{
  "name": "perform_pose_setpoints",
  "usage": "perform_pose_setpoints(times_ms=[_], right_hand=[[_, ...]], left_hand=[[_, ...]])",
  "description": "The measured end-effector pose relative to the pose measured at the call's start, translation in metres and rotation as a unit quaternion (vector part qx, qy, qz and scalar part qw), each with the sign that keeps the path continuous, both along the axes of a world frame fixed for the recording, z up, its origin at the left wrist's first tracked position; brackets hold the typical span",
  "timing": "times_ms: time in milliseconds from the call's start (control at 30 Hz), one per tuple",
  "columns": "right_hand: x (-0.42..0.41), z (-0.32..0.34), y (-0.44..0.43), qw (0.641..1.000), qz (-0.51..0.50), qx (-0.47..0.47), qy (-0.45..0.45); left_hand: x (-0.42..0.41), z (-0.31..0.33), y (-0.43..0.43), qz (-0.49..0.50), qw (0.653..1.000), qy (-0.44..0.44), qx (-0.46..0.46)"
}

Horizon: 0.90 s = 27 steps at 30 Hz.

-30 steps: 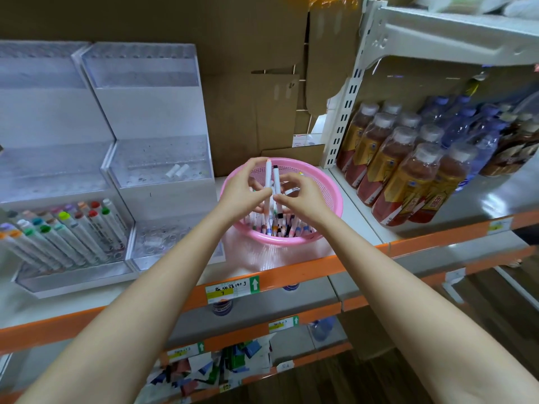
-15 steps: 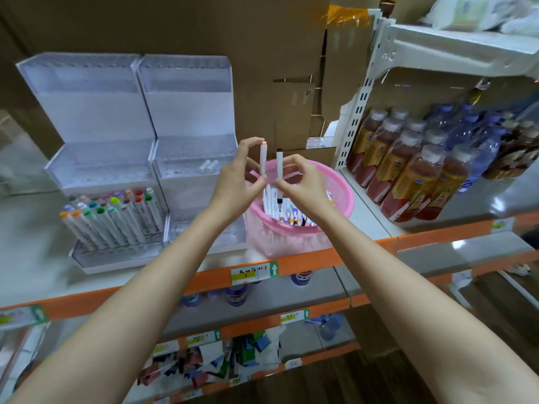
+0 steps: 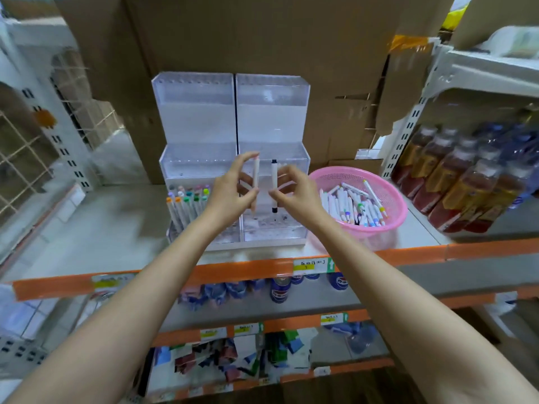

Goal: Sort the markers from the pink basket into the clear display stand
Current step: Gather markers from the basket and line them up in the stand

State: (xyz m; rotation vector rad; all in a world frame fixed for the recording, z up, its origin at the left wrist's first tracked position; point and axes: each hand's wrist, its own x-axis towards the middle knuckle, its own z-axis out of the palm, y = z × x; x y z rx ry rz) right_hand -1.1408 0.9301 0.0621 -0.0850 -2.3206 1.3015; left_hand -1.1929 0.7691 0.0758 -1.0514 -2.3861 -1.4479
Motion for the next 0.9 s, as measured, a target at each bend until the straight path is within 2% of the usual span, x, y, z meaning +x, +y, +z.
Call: perform_pose_setpoints(times_ms=[167, 367, 900], right_hand=[[-0.012, 0.002, -0.044, 1.000, 0.005, 0.016, 0.003], [-0.023, -0.002, -0.077, 0.999, 0.017, 0.034, -0.002], [-0.039, -0.003, -0.084, 0.999, -0.016, 0.030, 0.002]], left_hand=[[-0.011, -0.003, -0.039, 0.036, 0.999, 0.006, 0.004], [-0.018, -0.005, -0.064, 0.030, 0.999, -0.014, 0.020], [-0.033, -0.005, -0.058, 0.010, 0.999, 0.049, 0.004]])
